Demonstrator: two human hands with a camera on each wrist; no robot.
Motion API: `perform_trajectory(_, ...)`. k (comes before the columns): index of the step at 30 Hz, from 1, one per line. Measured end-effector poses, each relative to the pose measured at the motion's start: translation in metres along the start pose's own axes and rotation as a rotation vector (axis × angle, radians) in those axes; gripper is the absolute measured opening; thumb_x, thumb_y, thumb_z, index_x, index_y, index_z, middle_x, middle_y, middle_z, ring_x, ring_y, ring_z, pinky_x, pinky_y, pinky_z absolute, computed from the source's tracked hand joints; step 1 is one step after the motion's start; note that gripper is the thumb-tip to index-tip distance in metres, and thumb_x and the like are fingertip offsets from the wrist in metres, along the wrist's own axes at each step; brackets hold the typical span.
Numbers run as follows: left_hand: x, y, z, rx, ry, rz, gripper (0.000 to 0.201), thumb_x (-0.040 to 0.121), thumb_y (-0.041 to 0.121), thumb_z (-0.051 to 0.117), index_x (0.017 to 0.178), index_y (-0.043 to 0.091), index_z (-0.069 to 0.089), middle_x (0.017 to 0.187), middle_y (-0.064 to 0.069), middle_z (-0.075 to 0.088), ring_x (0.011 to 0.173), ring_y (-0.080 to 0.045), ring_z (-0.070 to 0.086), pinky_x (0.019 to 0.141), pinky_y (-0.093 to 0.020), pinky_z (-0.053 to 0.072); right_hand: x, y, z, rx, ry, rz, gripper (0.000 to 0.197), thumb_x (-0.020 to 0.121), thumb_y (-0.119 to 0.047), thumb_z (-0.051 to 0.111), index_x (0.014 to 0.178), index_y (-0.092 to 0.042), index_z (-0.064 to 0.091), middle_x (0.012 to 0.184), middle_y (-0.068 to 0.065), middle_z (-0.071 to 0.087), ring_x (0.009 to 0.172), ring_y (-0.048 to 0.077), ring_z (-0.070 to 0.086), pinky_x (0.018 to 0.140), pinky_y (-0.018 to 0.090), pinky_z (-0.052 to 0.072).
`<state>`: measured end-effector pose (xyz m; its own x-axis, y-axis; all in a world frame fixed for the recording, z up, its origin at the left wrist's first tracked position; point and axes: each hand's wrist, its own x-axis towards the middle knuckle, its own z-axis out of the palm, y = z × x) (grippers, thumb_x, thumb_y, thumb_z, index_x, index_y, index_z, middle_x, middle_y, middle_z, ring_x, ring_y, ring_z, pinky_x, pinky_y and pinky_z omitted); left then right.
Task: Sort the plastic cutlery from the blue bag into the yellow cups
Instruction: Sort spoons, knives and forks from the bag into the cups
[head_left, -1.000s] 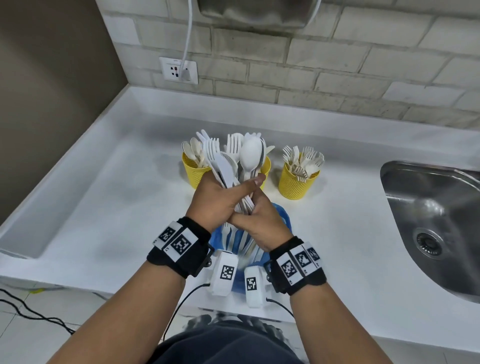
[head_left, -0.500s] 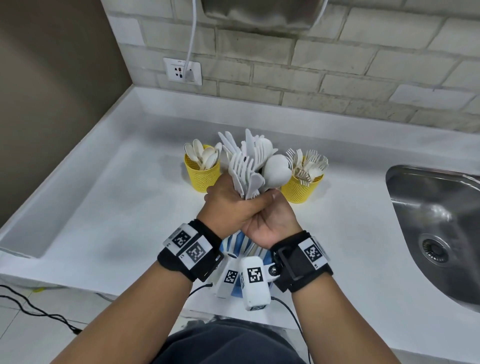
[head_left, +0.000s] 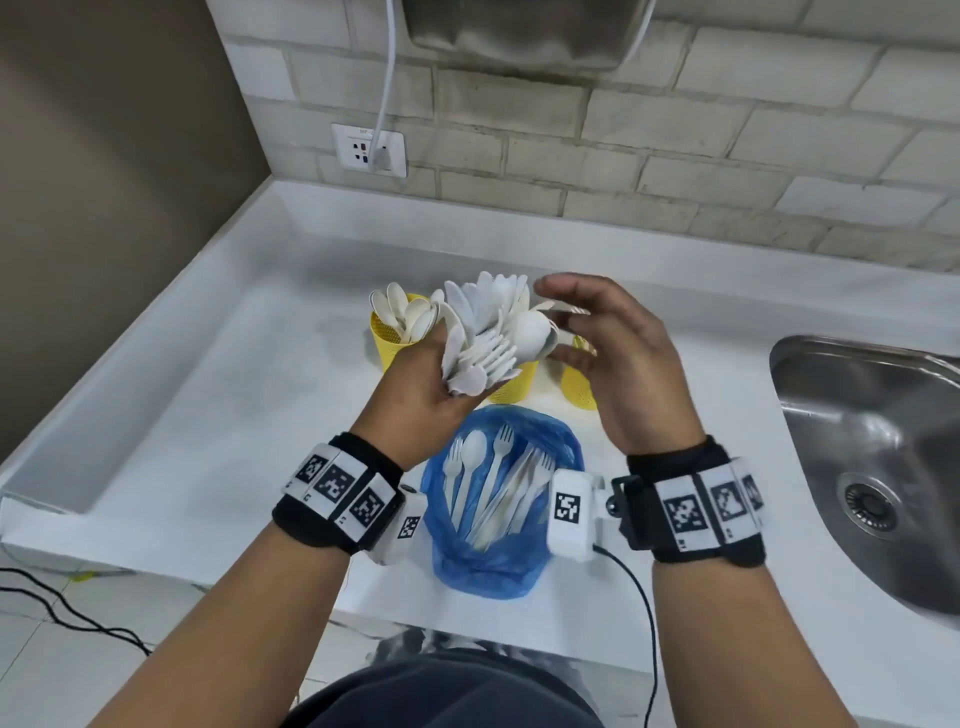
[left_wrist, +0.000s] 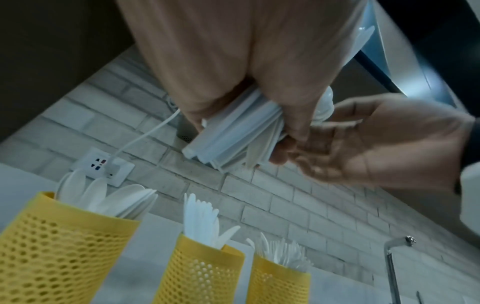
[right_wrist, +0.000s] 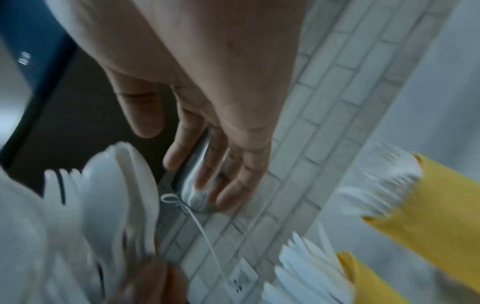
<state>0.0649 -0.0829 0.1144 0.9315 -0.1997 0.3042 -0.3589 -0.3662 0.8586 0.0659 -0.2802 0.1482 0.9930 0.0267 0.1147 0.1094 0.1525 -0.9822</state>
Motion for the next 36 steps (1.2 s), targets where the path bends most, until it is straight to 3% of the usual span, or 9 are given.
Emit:
perform_trajectory(3, -0.002, 0.002, 0.001, -0.011, 0.013, -0.003, 0.046, 0.091, 0.019, 0.075, 0.132, 0.013, 0.054, 0.109, 0.027, 0.062, 0.1, 0.019, 0.058, 0.085, -0.001, 0.042, -0.01, -0.016, 0.003, -0.144, -0.132, -0.072, 0.037, 0.089, -0.007, 0.05, 0.12, -0.009, 0.07, 0.123, 0.013, 0.069, 0.112, 0.029, 0.064, 0.093, 0.043, 0.053)
perform_trajectory(6, -0.005, 0.006, 0.003, -0.04, -0.016, -0.008, 0.05, 0.093, 0.016, 0.073, 0.138, 0.015, 0.051, 0.116, 0.011, 0.068, 0.108, -0.001, 0.065, 0.092, -0.018, 0.052, -0.018, -0.014, 0.012, -0.275, -0.152, -0.146, 0.026, 0.096, -0.006, 0.064, 0.123, -0.008, 0.067, 0.118, 0.011, 0.071, 0.1, 0.021, 0.069, 0.084, 0.03, 0.056)
perform_trajectory(12, -0.015, 0.005, 0.001, -0.194, -0.021, -0.069, 0.051, 0.092, 0.013, 0.074, 0.138, 0.017, 0.054, 0.125, 0.008, 0.068, 0.119, -0.008, 0.063, 0.101, -0.03, 0.052, -0.019, -0.005, 0.013, -0.17, -0.169, -0.223, 0.032, 0.091, -0.001, 0.072, 0.122, -0.002, 0.067, 0.118, 0.023, 0.066, 0.102, 0.028, 0.071, 0.087, 0.037, 0.059)
perform_trajectory(18, -0.012, 0.014, -0.001, -0.342, -0.053, -0.094, 0.043, 0.089, 0.002, 0.074, 0.122, 0.026, 0.063, 0.116, 0.007, 0.074, 0.111, -0.011, 0.07, 0.095, -0.026, 0.054, -0.015, -0.006, 0.008, -0.014, -0.297, -0.158, 0.037, 0.09, -0.001, 0.07, 0.126, -0.007, 0.064, 0.117, 0.025, 0.066, 0.096, 0.032, 0.069, 0.082, 0.041, 0.061)
perform_trajectory(20, -0.009, 0.013, 0.001, -0.358, -0.079, -0.089, 0.038, 0.09, -0.001, 0.071, 0.123, 0.017, 0.064, 0.112, -0.002, 0.076, 0.105, -0.017, 0.073, 0.09, -0.027, 0.056, -0.01, -0.008, 0.004, -0.045, -0.311, -0.147, 0.037, 0.091, 0.002, 0.069, 0.125, -0.01, 0.064, 0.115, 0.023, 0.067, 0.093, 0.035, 0.068, 0.079, 0.042, 0.061)
perform_trajectory(22, -0.006, 0.016, 0.005, -0.383, -0.091, -0.096, 0.034, 0.092, -0.003, 0.069, 0.124, 0.007, 0.062, 0.108, -0.006, 0.077, 0.1, -0.022, 0.074, 0.088, -0.029, 0.057, -0.006, -0.012, 0.0, -0.048, -0.319, -0.144, 0.036, 0.092, 0.007, 0.066, 0.124, -0.007, 0.063, 0.111, 0.02, 0.067, 0.087, 0.027, 0.069, 0.075, 0.037, 0.06)
perform_trajectory(28, 0.004, 0.028, 0.02, -0.479, -0.098, -0.096, 0.034, 0.093, -0.005, 0.063, 0.12, 0.016, 0.062, 0.101, 0.006, 0.078, 0.094, -0.017, 0.076, 0.082, -0.022, 0.057, 0.004, -0.016, -0.019, -0.08, -0.283, -0.158, 0.034, 0.092, 0.004, 0.063, 0.125, -0.003, 0.063, 0.107, 0.012, 0.067, 0.081, 0.024, 0.065, 0.073, 0.034, 0.057)
perform_trajectory(32, 0.01, 0.028, 0.033, -0.549, -0.081, -0.107, 0.031, 0.092, 0.004, 0.065, 0.122, 0.012, 0.063, 0.105, -0.009, 0.077, 0.095, -0.03, 0.076, 0.084, -0.035, 0.06, 0.007, -0.018, -0.03, -0.104, -0.258, -0.182, 0.033, 0.092, 0.001, 0.063, 0.125, -0.005, 0.064, 0.107, 0.007, 0.069, 0.084, 0.022, 0.064, 0.075, 0.034, 0.056)
perform_trajectory(36, 0.011, 0.029, 0.043, -0.591, -0.086, -0.09, 0.029, 0.093, 0.003, 0.062, 0.122, 0.007, 0.063, 0.106, -0.023, 0.073, 0.095, -0.035, 0.074, 0.084, -0.038, 0.06, 0.007, -0.018, -0.036, -0.102, -0.232, -0.208, 0.031, 0.093, -0.001, 0.062, 0.123, -0.009, 0.066, 0.103, 0.005, 0.07, 0.078, 0.024, 0.063, 0.07, 0.048, 0.06)
